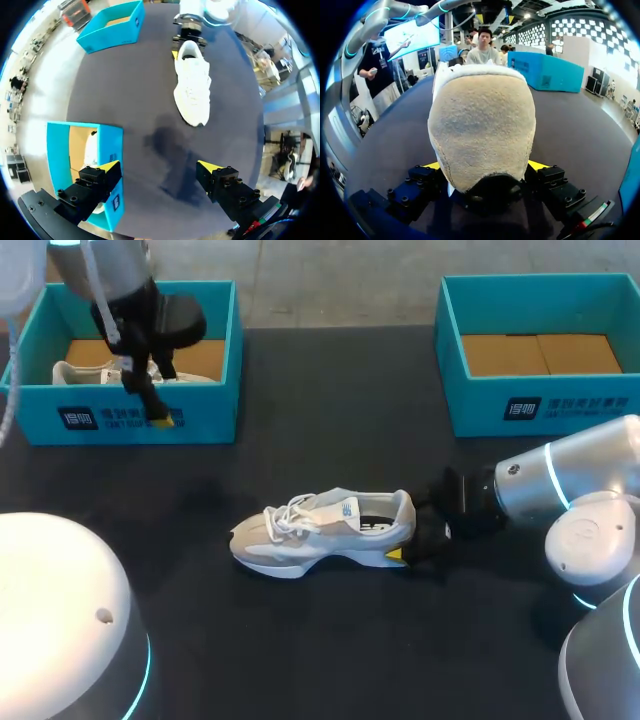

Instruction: Take the shoe out of the shoebox, open the shoe tongue, remove and reinsert the insole, then place the shoe into the shoebox

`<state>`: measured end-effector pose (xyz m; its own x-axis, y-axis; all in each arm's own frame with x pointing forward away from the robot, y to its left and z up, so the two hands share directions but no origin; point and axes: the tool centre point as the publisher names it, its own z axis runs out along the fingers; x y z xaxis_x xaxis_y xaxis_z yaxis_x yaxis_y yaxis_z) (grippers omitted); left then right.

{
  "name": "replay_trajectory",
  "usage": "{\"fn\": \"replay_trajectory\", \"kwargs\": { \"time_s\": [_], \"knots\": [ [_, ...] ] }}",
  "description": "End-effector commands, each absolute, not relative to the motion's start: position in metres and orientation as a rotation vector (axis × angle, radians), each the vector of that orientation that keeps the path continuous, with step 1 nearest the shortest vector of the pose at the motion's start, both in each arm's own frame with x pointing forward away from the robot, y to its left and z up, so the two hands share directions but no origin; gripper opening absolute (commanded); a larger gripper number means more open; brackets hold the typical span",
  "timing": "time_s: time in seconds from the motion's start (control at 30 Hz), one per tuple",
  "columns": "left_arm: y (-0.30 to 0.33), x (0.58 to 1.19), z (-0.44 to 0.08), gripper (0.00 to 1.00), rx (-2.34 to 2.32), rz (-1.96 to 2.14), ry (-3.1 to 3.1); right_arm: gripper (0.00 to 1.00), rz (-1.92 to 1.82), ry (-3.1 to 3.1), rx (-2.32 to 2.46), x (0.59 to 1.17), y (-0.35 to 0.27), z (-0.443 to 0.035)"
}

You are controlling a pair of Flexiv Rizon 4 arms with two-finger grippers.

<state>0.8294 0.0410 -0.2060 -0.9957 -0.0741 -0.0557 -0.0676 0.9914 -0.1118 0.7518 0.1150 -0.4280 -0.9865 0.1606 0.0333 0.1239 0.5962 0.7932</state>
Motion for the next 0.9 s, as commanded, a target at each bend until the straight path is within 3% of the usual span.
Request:
{"fn": "replay_trajectory", "kwargs": {
  "time_s": [0.03, 0.9],
  "knots": [
    [0.030, 0.824, -0.223, 1.00, -0.093, -0.225, 3.047, 0.00, 1.367, 2.770, 0.247, 0.750, 0.119, -0.432],
    [0.019, 0.827, -0.224, 1.00, -0.230, -0.195, 3.047, 0.00, 1.367, 2.770, 0.247, 0.750, 0.119, -0.432]
  ]
}}
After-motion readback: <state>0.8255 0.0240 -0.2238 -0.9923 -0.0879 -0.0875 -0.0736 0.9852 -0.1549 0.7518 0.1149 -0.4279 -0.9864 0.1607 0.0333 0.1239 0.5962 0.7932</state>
